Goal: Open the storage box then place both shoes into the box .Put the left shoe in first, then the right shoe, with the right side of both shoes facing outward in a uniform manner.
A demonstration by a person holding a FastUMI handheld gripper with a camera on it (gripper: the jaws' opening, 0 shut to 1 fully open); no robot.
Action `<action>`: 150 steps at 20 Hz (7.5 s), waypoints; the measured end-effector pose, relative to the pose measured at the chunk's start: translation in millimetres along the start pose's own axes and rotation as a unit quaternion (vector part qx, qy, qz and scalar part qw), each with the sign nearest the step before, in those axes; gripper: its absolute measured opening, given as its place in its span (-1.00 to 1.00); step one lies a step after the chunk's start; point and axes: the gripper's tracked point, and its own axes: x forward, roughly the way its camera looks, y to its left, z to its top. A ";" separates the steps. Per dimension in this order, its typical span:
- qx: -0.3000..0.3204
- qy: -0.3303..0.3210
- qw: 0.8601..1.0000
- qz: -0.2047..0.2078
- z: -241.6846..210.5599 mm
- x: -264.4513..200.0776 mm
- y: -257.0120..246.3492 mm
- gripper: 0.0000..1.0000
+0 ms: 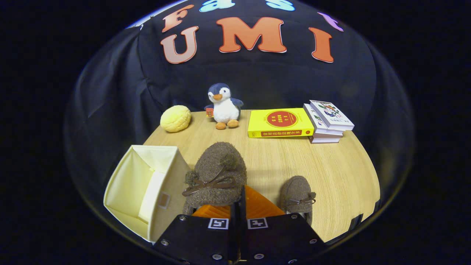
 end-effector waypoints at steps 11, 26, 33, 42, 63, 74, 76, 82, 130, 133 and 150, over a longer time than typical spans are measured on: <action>-0.011 0.039 0.997 0.070 21.7 -2.9 144.0 -0.92; -0.061 0.212 0.975 0.036 -94.8 83.4 229.9 -0.91; -0.033 0.277 0.959 0.056 -122.1 86.3 239.2 -0.78; 0.014 0.180 0.954 0.240 -60.8 3.1 247.3 0.50; -0.043 0.078 0.996 0.018 -116.3 -13.0 -140.9 0.98; -0.042 0.053 0.997 -0.023 -132.1 71.5 -184.7 0.34; -0.034 0.050 0.998 -0.032 -131.5 81.6 -187.7 0.12; 0.014 0.048 0.996 -0.074 -132.0 92.0 -193.2 -0.79; -0.055 0.175 0.982 -0.042 -66.8 72.4 149.4 -0.92; -0.069 0.177 0.980 -0.054 -71.2 78.9 148.0 -0.90; -0.044 0.069 0.993 0.090 14.9 -24.6 139.1 0.30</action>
